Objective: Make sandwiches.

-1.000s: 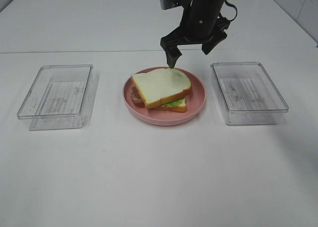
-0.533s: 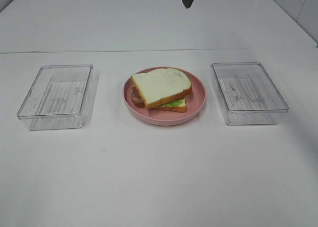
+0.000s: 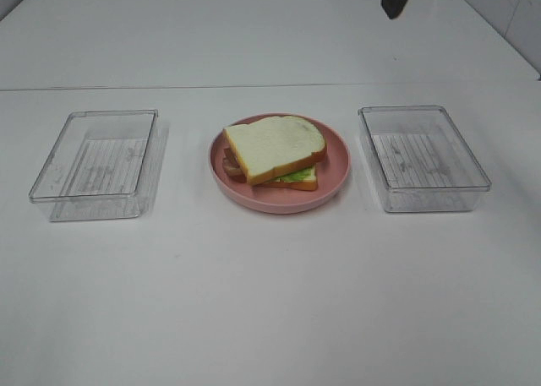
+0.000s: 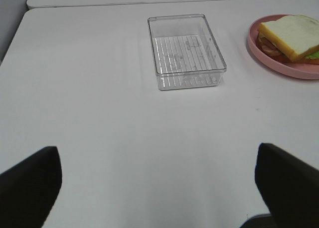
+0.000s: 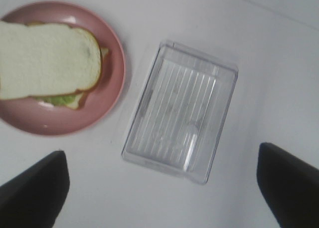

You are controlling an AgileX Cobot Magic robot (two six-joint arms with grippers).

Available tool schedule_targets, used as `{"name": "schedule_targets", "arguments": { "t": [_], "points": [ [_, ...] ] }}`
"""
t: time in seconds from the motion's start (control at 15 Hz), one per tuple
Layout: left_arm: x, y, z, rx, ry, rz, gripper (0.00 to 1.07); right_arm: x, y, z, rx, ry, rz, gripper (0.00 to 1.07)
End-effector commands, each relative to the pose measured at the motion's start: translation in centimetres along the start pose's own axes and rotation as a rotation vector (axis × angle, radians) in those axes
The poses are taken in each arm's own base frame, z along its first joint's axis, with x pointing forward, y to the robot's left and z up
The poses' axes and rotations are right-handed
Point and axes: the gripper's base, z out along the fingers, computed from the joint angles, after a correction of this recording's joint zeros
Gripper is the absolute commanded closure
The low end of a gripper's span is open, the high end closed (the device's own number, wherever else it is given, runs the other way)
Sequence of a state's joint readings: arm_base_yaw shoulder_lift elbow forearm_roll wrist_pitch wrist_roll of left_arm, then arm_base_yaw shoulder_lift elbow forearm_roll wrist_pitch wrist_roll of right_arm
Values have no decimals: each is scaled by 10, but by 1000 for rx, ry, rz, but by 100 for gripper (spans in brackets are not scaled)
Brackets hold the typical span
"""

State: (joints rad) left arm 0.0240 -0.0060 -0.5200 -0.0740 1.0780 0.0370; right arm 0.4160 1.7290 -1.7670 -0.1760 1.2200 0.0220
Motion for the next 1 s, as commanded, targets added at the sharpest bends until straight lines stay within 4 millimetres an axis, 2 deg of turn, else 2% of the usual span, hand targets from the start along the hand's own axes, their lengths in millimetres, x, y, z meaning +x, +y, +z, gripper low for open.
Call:
{"name": "schedule_targets", "arguments": {
  "t": [0.07,0.2,0.27,0.47,0.53,0.6,0.67,0.73,0.8,0.87,0.93,1.0],
  "points": [
    [1,0,-2,2,-19,-3,6,51,-2,-1,23,185,30,8],
    [1,0,-2,2,-19,-3,6,81,-3,-3,32,196,41,8],
    [1,0,-2,2,-19,-3,6,89,-3,-5,32,194,48,8],
    [1,0,-2,2,-19,-3,6,145,-3,-16,33,162,107,8],
    [1,0,-2,2,-19,-3,6,171,-2,-19,27,130,109,8],
    [1,0,-2,2,-19,-3,6,179,-2,-21,25,112,110,8],
    [1,0,-2,2,-19,-3,6,198,-2,-22,22,83,105,8],
    [1,0,-2,2,-19,-3,6,206,-2,-21,24,79,101,8],
    [1,0,-2,2,-19,-3,6,233,-1,-20,28,59,93,8],
    [1,0,-2,2,-19,-3,6,248,0,-18,28,52,93,8],
    [1,0,-2,2,-19,-3,6,272,1,-13,28,44,85,8],
    [1,0,-2,2,-19,-3,6,286,2,-11,27,36,69,8]
  ]
}}
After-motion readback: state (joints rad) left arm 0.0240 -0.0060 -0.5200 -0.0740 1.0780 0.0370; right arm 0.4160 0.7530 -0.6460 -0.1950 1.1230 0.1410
